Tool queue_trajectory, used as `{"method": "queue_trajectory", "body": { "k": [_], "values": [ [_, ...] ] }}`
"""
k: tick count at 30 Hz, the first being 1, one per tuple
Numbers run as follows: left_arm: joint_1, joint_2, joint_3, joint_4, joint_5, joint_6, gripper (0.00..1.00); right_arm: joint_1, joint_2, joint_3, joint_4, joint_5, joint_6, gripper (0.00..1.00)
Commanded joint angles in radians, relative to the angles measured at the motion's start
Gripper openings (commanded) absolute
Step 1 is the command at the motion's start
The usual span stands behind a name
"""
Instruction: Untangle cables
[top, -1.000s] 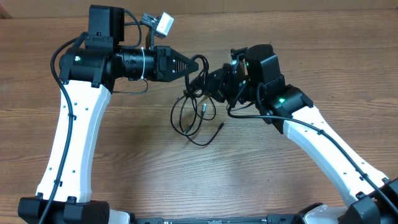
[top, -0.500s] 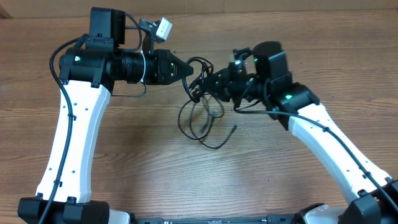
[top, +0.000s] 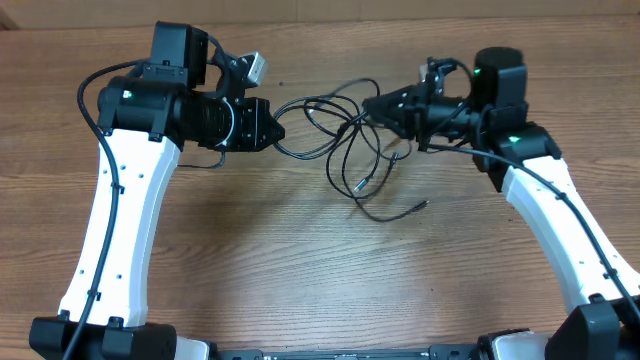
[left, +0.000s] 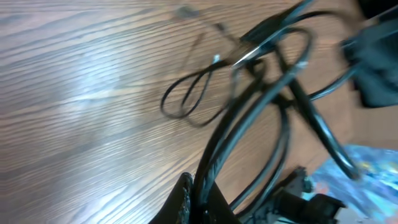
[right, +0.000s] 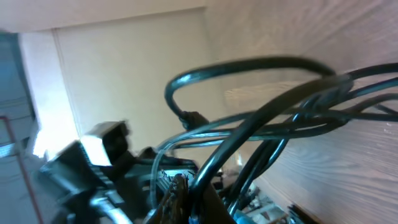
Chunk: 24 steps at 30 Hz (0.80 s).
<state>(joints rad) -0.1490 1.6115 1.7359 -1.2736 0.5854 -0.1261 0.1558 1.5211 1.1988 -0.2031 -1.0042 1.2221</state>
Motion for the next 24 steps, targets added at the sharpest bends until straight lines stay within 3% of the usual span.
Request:
{"method": "queue_trajectory", "body": {
  "k": [1, 10, 18, 19, 20, 24],
  "values": [
    [0.004, -0.03, 0.017, -0.035, -0.135, 0.053, 0.04, -0.045, -0.019, 0.018, 0.074, -0.042, 0.071, 0.04],
    [0.004, -0.03, 0.0, -0.065, -0.204, 0.06, 0.04, -0.095, -0.019, 0.019, 0.225, -0.063, 0.176, 0.04],
    [0.004, -0.03, 0.0, -0.049, -0.193, 0.06, 0.05, -0.106, -0.019, 0.018, 0.197, -0.063, 0.076, 0.04],
    [0.004, -0.03, 0.0, -0.05, -0.194, 0.06, 0.09, -0.106, -0.019, 0.018, 0.19, -0.063, 0.057, 0.06],
    [0.004, -0.03, 0.0, -0.05, -0.195, 0.06, 0.2, -0.106, -0.019, 0.018, 0.175, -0.06, 0.024, 0.09],
    [0.004, -0.03, 0.0, -0.05, -0.214, 0.06, 0.77, -0.106, -0.019, 0.018, 0.07, -0.034, -0.104, 0.22]
  ]
}}
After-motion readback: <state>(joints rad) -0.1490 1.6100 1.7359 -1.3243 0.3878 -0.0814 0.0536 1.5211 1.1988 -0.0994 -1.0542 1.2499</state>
